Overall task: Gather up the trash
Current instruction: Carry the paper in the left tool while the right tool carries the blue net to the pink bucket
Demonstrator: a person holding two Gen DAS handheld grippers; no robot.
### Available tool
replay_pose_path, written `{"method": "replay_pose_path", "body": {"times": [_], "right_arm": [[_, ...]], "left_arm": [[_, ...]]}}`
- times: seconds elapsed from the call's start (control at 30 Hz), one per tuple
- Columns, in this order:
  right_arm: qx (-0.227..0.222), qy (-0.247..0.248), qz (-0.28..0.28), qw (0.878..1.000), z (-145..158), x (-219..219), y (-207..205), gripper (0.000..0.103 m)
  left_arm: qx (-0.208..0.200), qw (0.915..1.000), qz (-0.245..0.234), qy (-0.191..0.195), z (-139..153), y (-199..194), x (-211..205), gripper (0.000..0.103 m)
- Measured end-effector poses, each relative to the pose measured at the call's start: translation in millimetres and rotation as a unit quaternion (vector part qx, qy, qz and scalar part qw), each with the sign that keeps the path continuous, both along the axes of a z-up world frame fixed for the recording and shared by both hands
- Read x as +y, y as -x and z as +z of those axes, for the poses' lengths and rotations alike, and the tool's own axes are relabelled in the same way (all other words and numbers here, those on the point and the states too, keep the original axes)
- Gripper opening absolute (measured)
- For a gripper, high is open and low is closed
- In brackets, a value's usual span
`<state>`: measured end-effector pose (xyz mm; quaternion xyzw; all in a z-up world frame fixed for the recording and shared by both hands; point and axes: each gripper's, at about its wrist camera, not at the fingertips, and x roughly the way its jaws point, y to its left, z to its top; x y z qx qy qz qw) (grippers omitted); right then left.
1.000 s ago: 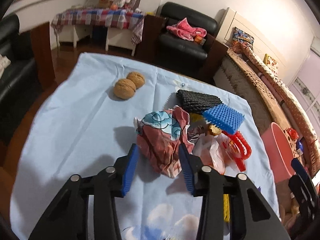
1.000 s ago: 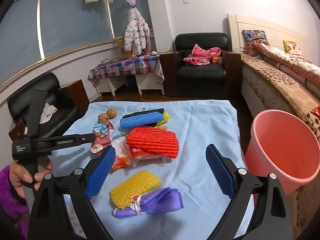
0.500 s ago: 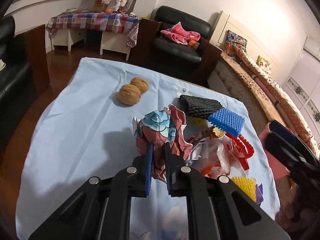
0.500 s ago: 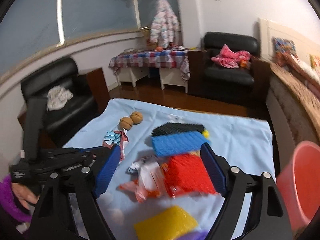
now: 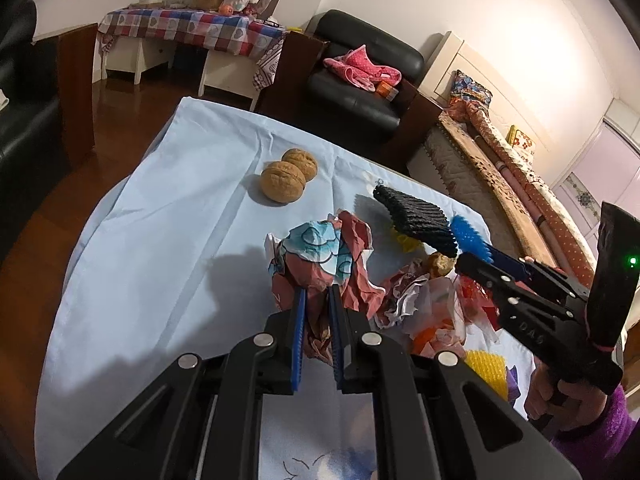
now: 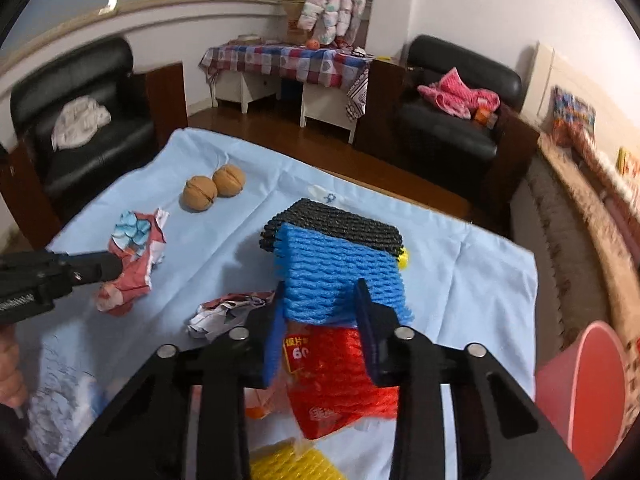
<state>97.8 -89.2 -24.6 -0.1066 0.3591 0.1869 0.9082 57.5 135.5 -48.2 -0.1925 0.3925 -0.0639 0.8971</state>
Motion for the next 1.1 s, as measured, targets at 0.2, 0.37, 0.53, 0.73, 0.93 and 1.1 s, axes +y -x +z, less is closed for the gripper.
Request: {"method": "replay_pose_path", "body": {"times": [0.2, 0.37, 0.53, 0.73, 0.93, 1.1], "right_arm": [[0.020, -0.097, -0.006, 0.995, 14, -25, 4, 0.018], [0.023, -0.180, -0.016, 0.983, 31, -54, 8, 0.016], [0.032, -0.256, -0.042, 0.965, 41, -93, 10, 0.012], [0.009, -0.288, -0.093, 0.953, 45, -150, 26, 0.008], [0.011, -0.301, -0.131, 0.945, 38, -193, 36, 0.008], [0.001, -0.287, -0.148, 0.946, 31, -211, 45, 0.008]], "left_arm": [[-0.005, 1.0000, -0.005, -0.002, 7, -3, -1, 0.010], [-0.016, 0.9998, -0.010, -0.005, 20, -3, -10, 0.010], [-0.028, 0.9992, -0.023, -0.013, 35, -3, -27, 0.010], [-0.044, 0.9972, -0.055, -0.023, 54, -3, -62, 0.010], [-0.052, 0.9944, -0.086, -0.034, 64, -8, -102, 0.010], [-0.050, 0.9932, -0.098, -0.039, 68, -11, -123, 0.010]]}}
